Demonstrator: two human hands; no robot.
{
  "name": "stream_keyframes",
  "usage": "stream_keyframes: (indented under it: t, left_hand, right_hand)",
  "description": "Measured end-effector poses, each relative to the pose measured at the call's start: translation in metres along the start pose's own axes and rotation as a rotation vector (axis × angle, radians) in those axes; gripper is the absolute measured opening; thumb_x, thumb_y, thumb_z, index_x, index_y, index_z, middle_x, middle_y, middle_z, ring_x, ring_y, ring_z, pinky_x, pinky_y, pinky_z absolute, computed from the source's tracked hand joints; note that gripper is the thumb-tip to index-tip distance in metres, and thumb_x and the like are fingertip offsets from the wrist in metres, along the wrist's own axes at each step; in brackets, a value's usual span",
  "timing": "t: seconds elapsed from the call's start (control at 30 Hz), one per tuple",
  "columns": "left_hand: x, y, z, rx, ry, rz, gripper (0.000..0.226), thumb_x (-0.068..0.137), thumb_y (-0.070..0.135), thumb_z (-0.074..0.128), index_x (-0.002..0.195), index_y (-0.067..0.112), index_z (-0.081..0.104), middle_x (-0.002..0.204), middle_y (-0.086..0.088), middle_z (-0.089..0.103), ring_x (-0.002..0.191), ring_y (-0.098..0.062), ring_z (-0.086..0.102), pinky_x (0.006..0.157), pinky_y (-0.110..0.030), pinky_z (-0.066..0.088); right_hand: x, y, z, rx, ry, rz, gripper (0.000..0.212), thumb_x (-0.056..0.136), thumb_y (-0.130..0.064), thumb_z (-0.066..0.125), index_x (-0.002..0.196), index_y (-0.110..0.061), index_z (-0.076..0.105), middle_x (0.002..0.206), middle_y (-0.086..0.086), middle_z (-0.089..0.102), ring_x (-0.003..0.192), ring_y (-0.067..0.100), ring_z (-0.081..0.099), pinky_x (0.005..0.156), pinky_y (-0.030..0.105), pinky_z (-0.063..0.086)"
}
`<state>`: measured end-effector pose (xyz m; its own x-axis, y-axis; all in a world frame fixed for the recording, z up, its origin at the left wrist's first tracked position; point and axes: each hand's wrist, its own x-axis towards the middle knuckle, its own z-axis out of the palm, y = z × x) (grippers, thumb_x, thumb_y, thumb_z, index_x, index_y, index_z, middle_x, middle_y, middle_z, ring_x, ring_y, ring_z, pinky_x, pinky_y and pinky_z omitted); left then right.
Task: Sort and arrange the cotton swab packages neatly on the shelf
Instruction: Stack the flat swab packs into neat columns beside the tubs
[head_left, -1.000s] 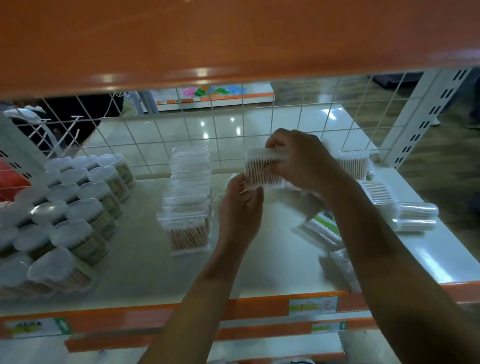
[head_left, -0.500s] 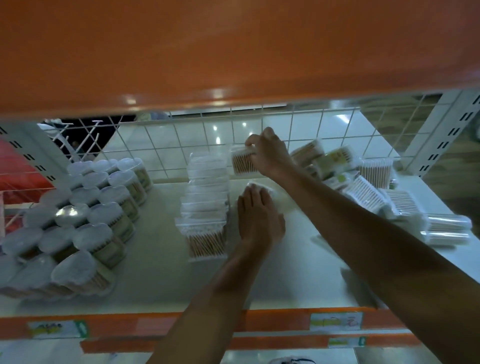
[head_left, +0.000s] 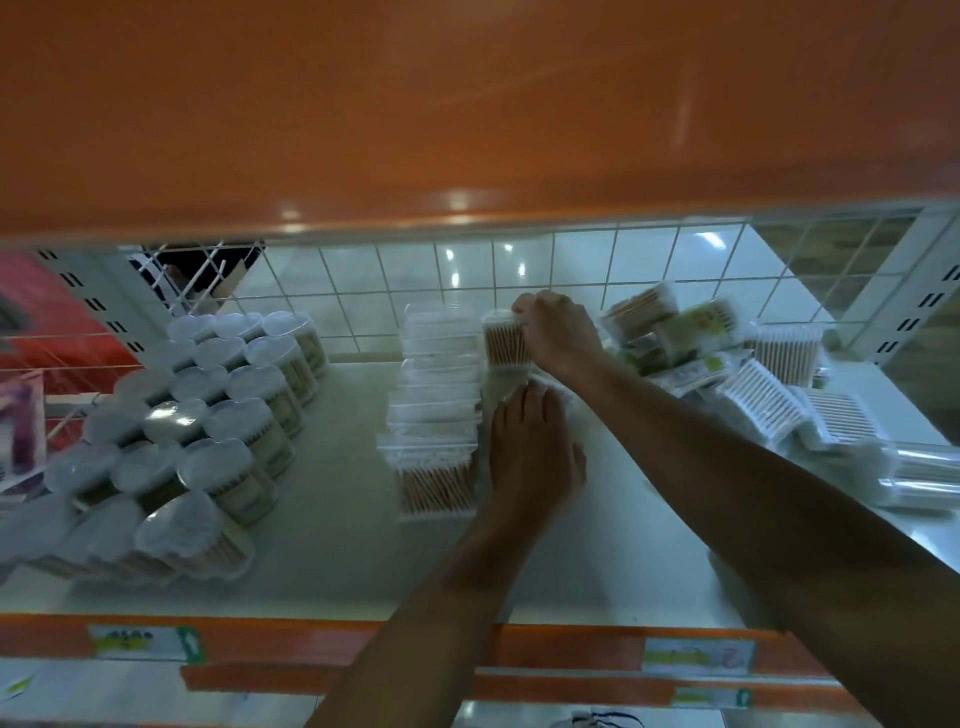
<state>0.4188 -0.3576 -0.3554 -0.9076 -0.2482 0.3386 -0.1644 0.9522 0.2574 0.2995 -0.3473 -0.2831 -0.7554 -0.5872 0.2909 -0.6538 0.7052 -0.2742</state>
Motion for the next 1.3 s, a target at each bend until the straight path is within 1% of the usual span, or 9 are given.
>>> stream_keyframes:
  t: [0.17,0.33,0.53,0.63,0.77,0.97,1.03,1.13,1.3]
  left_hand:
    - [-0.002,0.000,-0.001,-0.007,0.005,0.019,0.060,0.066,0.026,0.074,0.120,0.006,0.055,0.123,-0.016,0.058,0.117,-0.034,0.053,0.100,-0.042,0.041]
    - [-0.004,0.000,0.001,-0.016,0.012,0.020,0.063,0.064,0.024,0.076,0.120,0.005,0.054,0.124,-0.017,0.058,0.117,-0.035,0.053,0.100,-0.043,0.041]
    - [-0.006,0.000,0.001,-0.022,-0.016,0.014,0.063,0.076,0.017,0.060,0.135,0.002,0.043,0.139,-0.016,0.046,0.132,-0.031,0.039,0.112,-0.041,0.029]
    - [-0.009,0.001,0.002,-0.044,-0.032,0.015,0.066,0.076,0.013,0.055,0.139,0.002,0.039,0.141,-0.016,0.044,0.133,-0.031,0.037,0.111,-0.043,0.029]
    - [-0.014,0.003,0.002,-0.118,-0.027,0.024,0.061,0.076,0.004,0.056,0.136,0.004,0.044,0.139,-0.013,0.048,0.133,-0.029,0.040,0.109,-0.045,0.031]
    - [-0.030,0.010,-0.006,-0.196,0.024,0.094,0.057,0.071,0.000,0.034,0.123,0.002,0.058,0.125,-0.013,0.060,0.122,-0.029,0.051,0.103,-0.047,0.039]
    - [-0.036,0.013,-0.012,-0.208,0.066,0.105,0.052,0.071,-0.005,0.038,0.115,0.004,0.063,0.116,-0.011,0.064,0.113,-0.027,0.055,0.098,-0.041,0.044]
    - [-0.045,0.017,-0.021,-0.129,0.122,0.007,0.037,0.071,-0.006,0.052,0.100,0.011,0.068,0.097,-0.004,0.066,0.091,-0.027,0.055,0.078,-0.038,0.050]
    - [-0.052,0.022,-0.025,-0.115,0.139,-0.152,0.023,0.074,-0.005,0.061,0.089,0.013,0.066,0.084,-0.006,0.058,0.074,-0.027,0.059,0.053,-0.032,0.048]
  right_hand:
    - [0.001,0.003,0.005,0.000,0.014,-0.022,0.018,0.090,-0.010,0.052,0.106,-0.005,0.060,0.102,0.016,0.061,0.090,0.030,0.062,0.077,0.037,0.049]
    - [0.001,0.004,0.004,0.000,0.008,-0.024,0.030,0.089,-0.010,0.056,0.119,-0.005,0.055,0.115,0.016,0.059,0.099,0.030,0.061,0.082,0.037,0.048]
    - [-0.018,0.000,0.002,0.003,0.047,-0.027,0.051,0.086,-0.008,0.061,0.134,-0.007,0.043,0.134,0.018,0.045,0.106,0.033,0.059,0.087,0.038,0.052]
    - [-0.032,0.000,-0.001,0.057,0.076,-0.015,0.046,0.086,-0.007,0.061,0.130,-0.006,0.046,0.131,0.018,0.046,0.108,0.031,0.057,0.088,0.035,0.051]
    - [-0.046,0.006,-0.006,0.205,-0.067,0.074,0.037,0.089,-0.005,0.053,0.126,-0.007,0.053,0.120,0.014,0.061,0.108,0.026,0.059,0.091,0.034,0.048]
    - [-0.068,0.027,-0.007,0.295,-0.357,0.206,0.042,0.091,-0.009,0.047,0.131,-0.019,0.052,0.134,0.006,0.055,0.122,0.020,0.050,0.099,0.030,0.039]
    - [-0.076,0.033,-0.007,0.313,-0.408,0.189,0.039,0.092,-0.012,0.046,0.130,-0.017,0.054,0.133,0.006,0.056,0.121,0.019,0.051,0.101,0.030,0.041]
    - [-0.083,0.041,-0.012,0.331,-0.412,0.187,0.035,0.092,-0.018,0.052,0.126,-0.014,0.057,0.128,0.007,0.059,0.116,0.019,0.054,0.100,0.031,0.043]
    - [-0.095,0.047,-0.021,0.336,-0.412,0.219,0.036,0.087,-0.026,0.062,0.119,-0.009,0.063,0.114,0.008,0.065,0.102,0.018,0.060,0.081,0.023,0.044]
